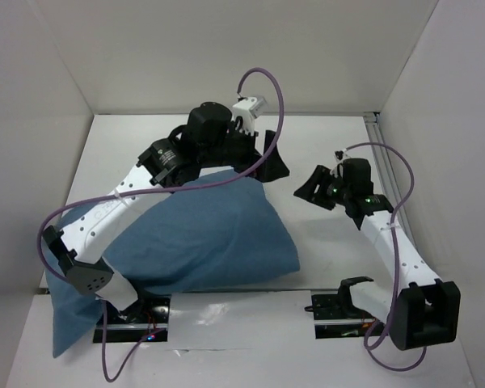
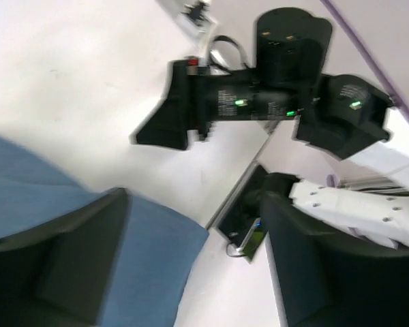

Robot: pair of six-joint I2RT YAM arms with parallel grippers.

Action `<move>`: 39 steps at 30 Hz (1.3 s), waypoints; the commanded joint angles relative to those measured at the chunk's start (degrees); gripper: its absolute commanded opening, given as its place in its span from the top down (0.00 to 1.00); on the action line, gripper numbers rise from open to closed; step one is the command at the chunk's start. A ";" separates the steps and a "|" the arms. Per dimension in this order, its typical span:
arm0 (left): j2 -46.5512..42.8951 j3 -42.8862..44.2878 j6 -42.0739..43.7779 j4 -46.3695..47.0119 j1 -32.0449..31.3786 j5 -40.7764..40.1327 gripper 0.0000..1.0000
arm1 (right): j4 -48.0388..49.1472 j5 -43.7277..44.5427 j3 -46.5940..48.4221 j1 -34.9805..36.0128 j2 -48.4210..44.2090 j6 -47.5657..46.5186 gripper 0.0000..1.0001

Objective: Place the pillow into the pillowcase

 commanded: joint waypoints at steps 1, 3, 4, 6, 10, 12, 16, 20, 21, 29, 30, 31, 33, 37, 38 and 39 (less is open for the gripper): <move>0.24 1.17 3.19 -2.54 3.55 2.85 0.15 | -6.30 0.76 -1.05 -2.74 -0.81 -3.61 0.39; 0.77 0.47 3.80 -4.82 6.70 0.14 0.35 | -4.20 -1.26 -0.18 -3.35 -0.02 -3.61 0.35; 1.29 0.47 3.80 -5.79 8.11 -1.01 0.38 | -1.93 -2.58 1.31 -3.36 1.55 -4.21 0.32; 2.09 -0.84 3.80 -7.64 11.19 -4.60 0.18 | 0.63 -8.11 3.51 -3.36 3.93 -4.22 0.23; 5.51 -4.18 3.27 -10.81 19.01 -11.38 0.00 | 3.80 -9.71 11.15 2.95 12.36 -4.75 0.14; 7.61 -5.41 3.27 -12.91 23.32 -12.01 0.00 | 5.12 -12.33 15.64 4.90 18.86 -5.27 0.13; 14.03 -7.44 2.66 -16.96 27.81 -12.03 0.06 | 9.95 -16.03 19.87 9.03 28.62 -2.92 0.12; 16.93 -13.05 3.44 -15.48 29.13 -4.23 0.11 | 13.13 -17.53 23.37 12.10 38.71 0.07 0.12; 17.55 -13.94 4.41 -14.60 29.74 -1.49 0.14 | 13.13 -16.84 24.17 12.63 40.05 0.09 0.12; 24.49 -1.85 6.26 -13.18 30.89 18.66 1.00 | 18.84 -18.07 34.18 14.57 43.75 2.90 0.87; 25.28 4.71 6.26 -13.79 31.50 19.36 1.00 | 18.84 -17.19 35.41 14.57 42.97 2.90 0.98; 26.16 8.43 6.26 -15.19 32.38 20.06 1.00 | 18.23 -15.61 37.95 13.88 42.18 2.38 1.00; 29.31 20.25 5.39 -16.25 33.96 23.04 1.00 | 18.22 -14.98 40.16 12.48 41.30 2.37 1.00; 29.88 30.36 1.45 -13.29 35.54 27.62 1.00 | 20.15 -12.79 42.55 10.45 36.92 2.37 1.00; 28.82 30.35 0.73 -11.36 36.07 28.15 1.00 | 21.20 -11.31 42.55 9.66 35.68 1.85 1.00; 27.85 29.83 -0.32 -8.64 36.08 28.16 1.00 | 22.00 -10.68 41.42 9.65 34.19 0.54 1.00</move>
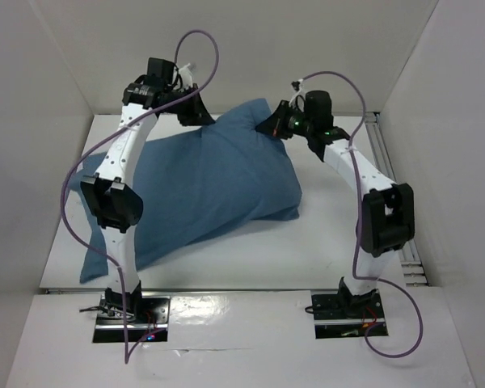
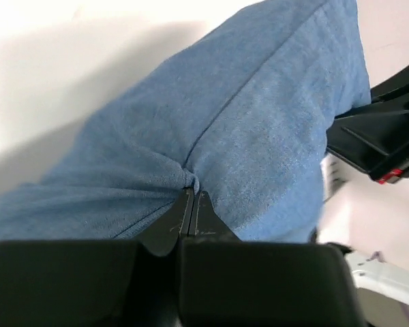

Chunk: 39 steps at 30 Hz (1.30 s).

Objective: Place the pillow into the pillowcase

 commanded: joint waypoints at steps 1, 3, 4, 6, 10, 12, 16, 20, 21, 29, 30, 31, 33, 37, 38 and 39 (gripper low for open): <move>-6.14 3.14 -4.70 11.67 -0.27 10.34 1.00 | 5.72 0.82 -0.94 0.91 -10.25 -1.90 1.00; -9.22 1.21 -5.58 15.86 -0.27 10.34 1.00 | 7.30 3.72 -4.90 0.91 -14.39 -3.57 1.00; -10.80 -0.97 -6.36 16.94 -0.88 10.34 1.00 | 7.83 4.51 -7.27 0.91 -16.59 -5.32 1.00; -16.34 -2.66 -6.37 19.05 -1.93 10.34 1.00 | 8.45 7.93 -14.83 0.91 -23.09 -6.91 0.95; -27.32 -10.20 -6.37 23.00 -6.32 8.33 1.00 | 2.83 14.44 -25.47 0.91 -32.50 -8.67 0.37; -33.29 -22.66 -6.98 28.53 -9.92 6.93 1.00 | 0.02 17.94 -31.36 -0.23 -37.86 -7.80 0.25; -45.87 -42.45 -8.21 30.66 -15.38 -2.20 1.00 | -4.64 20.25 -35.77 -2.95 -44.46 -5.95 0.17; -52.74 -55.03 -10.06 29.35 -16.71 -8.72 1.00 | -6.84 16.92 -35.60 -9.27 -48.24 -5.42 0.14; -53.44 -55.05 -10.06 28.73 -16.71 -9.60 1.00 | -6.84 13.78 -34.64 -10.16 -48.25 -5.42 0.14; -54.76 -56.19 -5.85 25.83 -19.42 -11.89 1.00 | -10.27 14.80 -34.54 -12.10 -50.45 -4.37 0.14; -54.76 -56.19 -4.54 25.22 -19.43 -11.37 0.94 | -10.27 15.58 -35.15 -12.10 -50.45 -3.76 0.14; -54.76 -56.19 -3.48 24.08 -20.21 -11.36 0.80 | -11.05 15.59 -35.16 -12.10 -50.45 -3.75 0.14; -54.76 -54.09 -1.20 22.14 -21.10 -12.06 0.37 | -11.06 13.23 -35.16 -12.10 -49.05 -3.75 0.14; -57.13 -50.93 1.36 20.38 -22.77 -14.78 0.28 | -7.39 5.15 -34.54 -12.10 -44.13 -3.14 0.14; -57.75 -50.92 1.89 20.38 -23.29 -15.66 0.28 | -3.89 -0.09 -35.15 -12.10 -41.60 -2.53 0.14; -58.36 -50.22 1.89 19.85 -23.30 -17.15 0.25 | -3.16 -2.40 -35.68 -12.10 -39.74 -2.52 0.13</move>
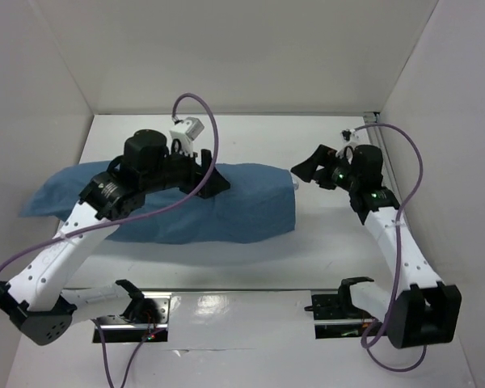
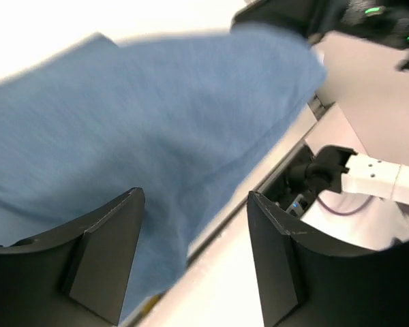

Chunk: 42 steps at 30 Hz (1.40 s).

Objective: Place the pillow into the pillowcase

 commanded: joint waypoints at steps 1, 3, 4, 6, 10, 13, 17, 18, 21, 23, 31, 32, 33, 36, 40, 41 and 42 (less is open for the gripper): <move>-4.40 4.53 3.31 -0.65 -0.37 -6.57 0.25 | 5.13 -11.83 0.14 0.55 6.14 0.93 0.13; -5.28 5.32 2.17 -2.32 0.24 -10.98 0.24 | 1.90 -15.46 0.75 2.75 13.61 -0.90 0.13; -5.29 5.85 1.65 -5.29 0.25 -14.65 0.23 | 1.10 -16.33 0.75 4.15 15.29 -1.61 0.14; -5.81 6.38 -0.54 -8.46 1.65 -18.71 0.12 | 3.10 -15.30 -1.08 8.63 16.27 -1.62 0.14; -2.31 3.94 -7.83 -19.71 2.97 -28.47 0.24 | 11.45 -15.29 -5.83 13.12 15.04 3.56 0.15; 1.82 -2.30 -13.73 -26.05 2.97 -31.13 0.20 | 16.02 -15.81 -6.45 14.44 18.29 6.55 0.29; 3.68 -12.49 -17.08 -23.44 2.97 -27.71 0.14 | 20.42 -16.34 -7.07 15.58 21.63 9.72 0.73; 4.98 -14.77 -16.47 -22.55 2.97 -25.52 0.13 | 21.12 -16.34 -7.07 15.59 22.51 10.24 0.87; 7.18 -17.07 -14.37 -18.07 4.37 -19.48 0.27 | 21.13 -14.94 -6.36 15.59 23.13 10.95 1.00; 7.72 -17.08 -12.78 -13.96 4.90 -16.03 0.81 | 20.51 -12.57 -5.84 15.59 22.17 10.95 1.00; 17.03 5.89 -5.14 -6.73 6.13 -15.66 1.00 | 20.33 -0.62 -5.84 15.06 12.60 12.09 1.00; 18.34 8.30 -4.52 -6.20 6.13 -15.66 1.00 | 20.34 1.39 -5.84 15.06 11.71 12.62 1.00; 20.79 10.50 -3.90 -6.19 6.13 -16.18 1.00 | 20.34 2.63 -5.84 15.06 10.75 12.62 1.00; 24.58 19.10 -2.41 -4.88 6.13 -16.71 1.00 | 21.47 6.50 -5.84 15.06 7.14 12.62 1.00; 25.74 22.29 -1.87 -3.56 7.19 -19.09 1.00 | 23.24 7.04 -5.84 15.59 6.52 12.62 1.00; 25.74 22.30 -1.87 -2.43 7.97 -18.48 1.00 | 24.28 7.04 -5.84 15.59 6.52 12.62 1.00; 25.74 22.30 -1.87 -1.20 8.50 -18.47 1.00 | 24.90 7.65 -5.84 15.59 7.30 12.62 1.00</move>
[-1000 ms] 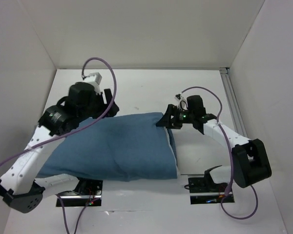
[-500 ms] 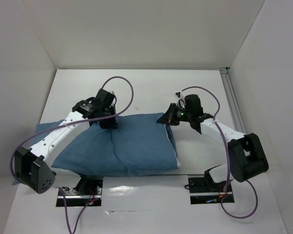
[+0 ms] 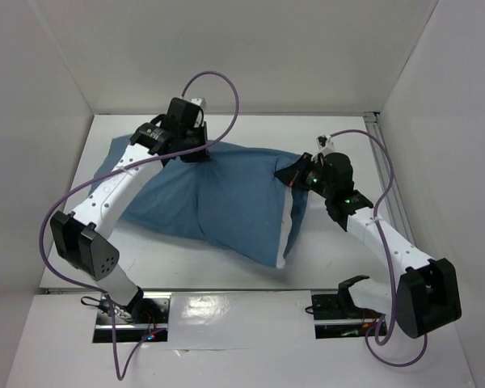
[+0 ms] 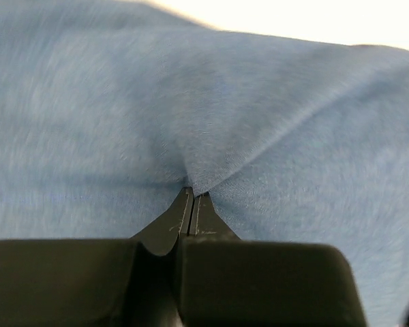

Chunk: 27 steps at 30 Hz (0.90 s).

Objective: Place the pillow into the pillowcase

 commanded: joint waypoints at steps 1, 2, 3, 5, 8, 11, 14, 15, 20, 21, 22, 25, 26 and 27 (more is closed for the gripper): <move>-0.86 3.41 0.27 10.42 0.92 1.38 1.00 | 6.52 -0.24 0.76 1.49 0.36 1.17 1.00; -0.86 3.41 0.88 10.42 0.92 1.38 1.00 | 7.22 -0.24 0.76 1.49 2.01 0.65 1.00; -0.86 2.89 0.88 10.42 0.92 1.38 0.93 | 7.84 0.28 0.76 1.49 3.16 0.64 1.00; -0.24 2.18 1.41 8.67 0.92 1.38 0.58 | 6.19 0.29 3.29 1.49 6.58 -1.11 1.00; -1.38 0.60 2.46 6.13 -1.53 -2.29 0.16 | 3.99 -0.94 6.47 1.49 8.71 -2.86 0.99; -4.80 -2.03 2.47 5.06 -6.62 -6.69 0.16 | -1.37 -1.47 9.72 0.97 8.19 -3.58 0.54; -7.09 -4.23 1.77 4.54 -12.95 -8.81 0.23 | -6.82 1.69 9.73 -0.26 3.01 -2.97 0.21; -7.10 -4.85 1.24 4.53 -16.36 -10.30 0.23 | -10.66 2.48 9.21 -1.66 -0.13 -2.96 0.17; -2.89 -2.58 -1.31 -0.55 -27.53 -18.91 0.22 | -29.74 16.09 6.93 -5.71 -8.33 1.77 0.15; -1.58 -2.57 -2.36 -1.26 -29.47 -23.36 0.21 | -32.29 18.02 6.13 -6.32 -9.73 3.35 0.15; 1.31 -1.00 -3.06 -2.40 -32.79 -25.67 0.20 | -35.63 19.52 5.08 -7.37 -13.23 3.89 0.15; 6.94 3.31 -8.77 -9.51 -36.33 -34.65 0.20 | -38.20 21.29 -0.27 -8.70 -19.65 5.04 0.15; 10.62 4.19 -9.83 -11.10 -37.04 -35.53 0.18 | -38.21 20.69 -0.81 -9.23 -20.72 5.04 0.15; 12.22 5.42 -11.58 -13.37 -37.05 -36.76 0.18 | -38.21 20.16 -1.34 -9.23 -21.60 5.56 0.15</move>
